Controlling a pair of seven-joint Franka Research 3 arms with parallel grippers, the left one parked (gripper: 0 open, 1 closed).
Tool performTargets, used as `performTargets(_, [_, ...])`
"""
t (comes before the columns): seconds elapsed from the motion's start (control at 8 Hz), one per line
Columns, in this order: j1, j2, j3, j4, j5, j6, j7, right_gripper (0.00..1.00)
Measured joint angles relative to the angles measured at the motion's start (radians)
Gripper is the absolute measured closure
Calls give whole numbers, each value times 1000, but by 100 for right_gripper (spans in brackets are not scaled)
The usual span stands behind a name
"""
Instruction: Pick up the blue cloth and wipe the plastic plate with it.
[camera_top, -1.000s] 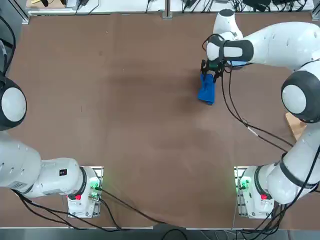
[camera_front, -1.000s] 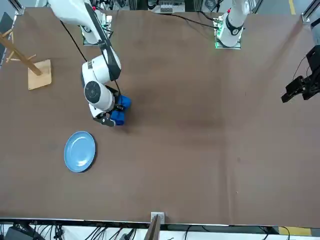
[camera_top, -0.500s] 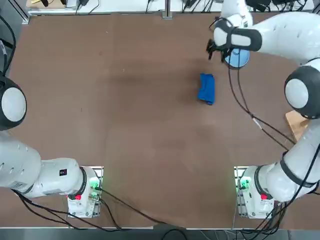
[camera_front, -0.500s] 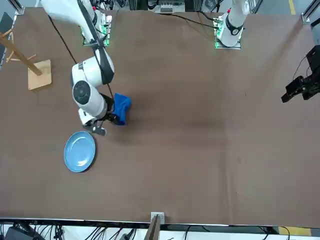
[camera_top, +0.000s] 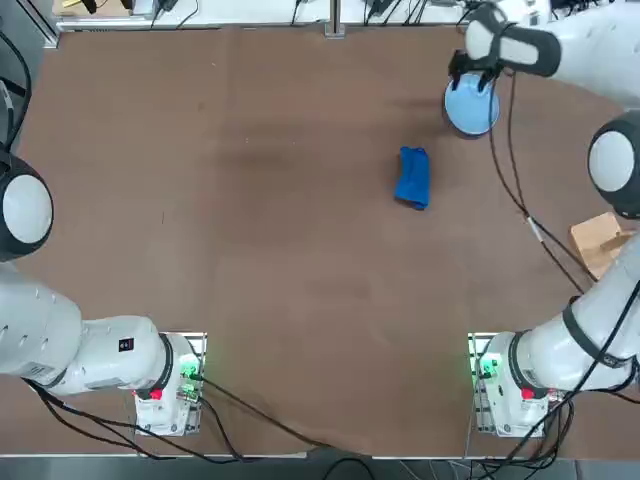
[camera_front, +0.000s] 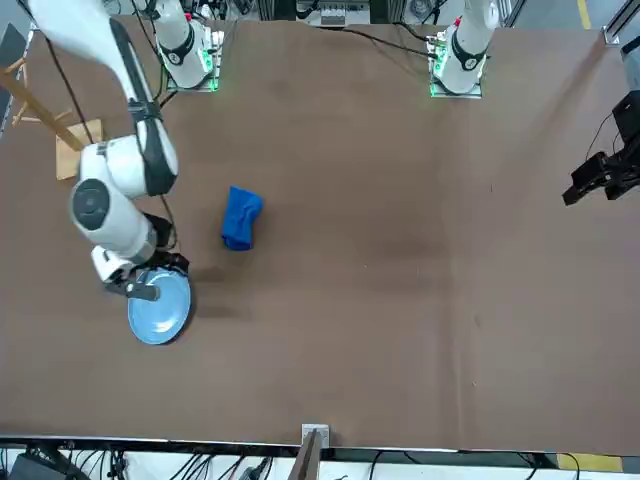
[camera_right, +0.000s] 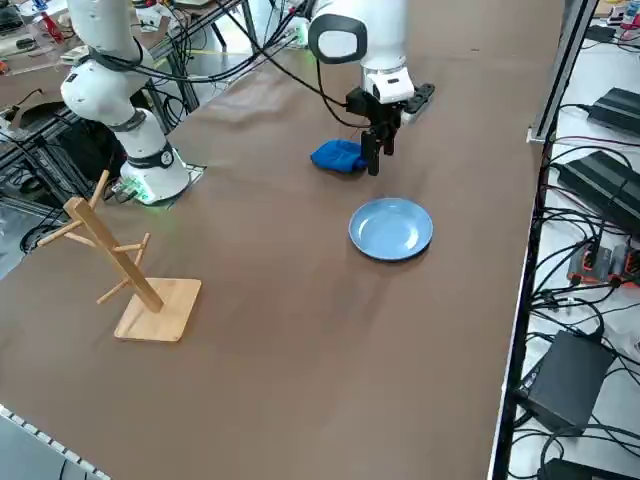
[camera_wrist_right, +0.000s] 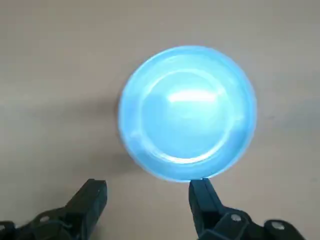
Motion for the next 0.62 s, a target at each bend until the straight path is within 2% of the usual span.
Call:
performTargets(0.25, [-62,-44,2,46,1,-79,-59,0])
performTargets(0.62, [-95,-226,10,72,37,-242,-86,0])
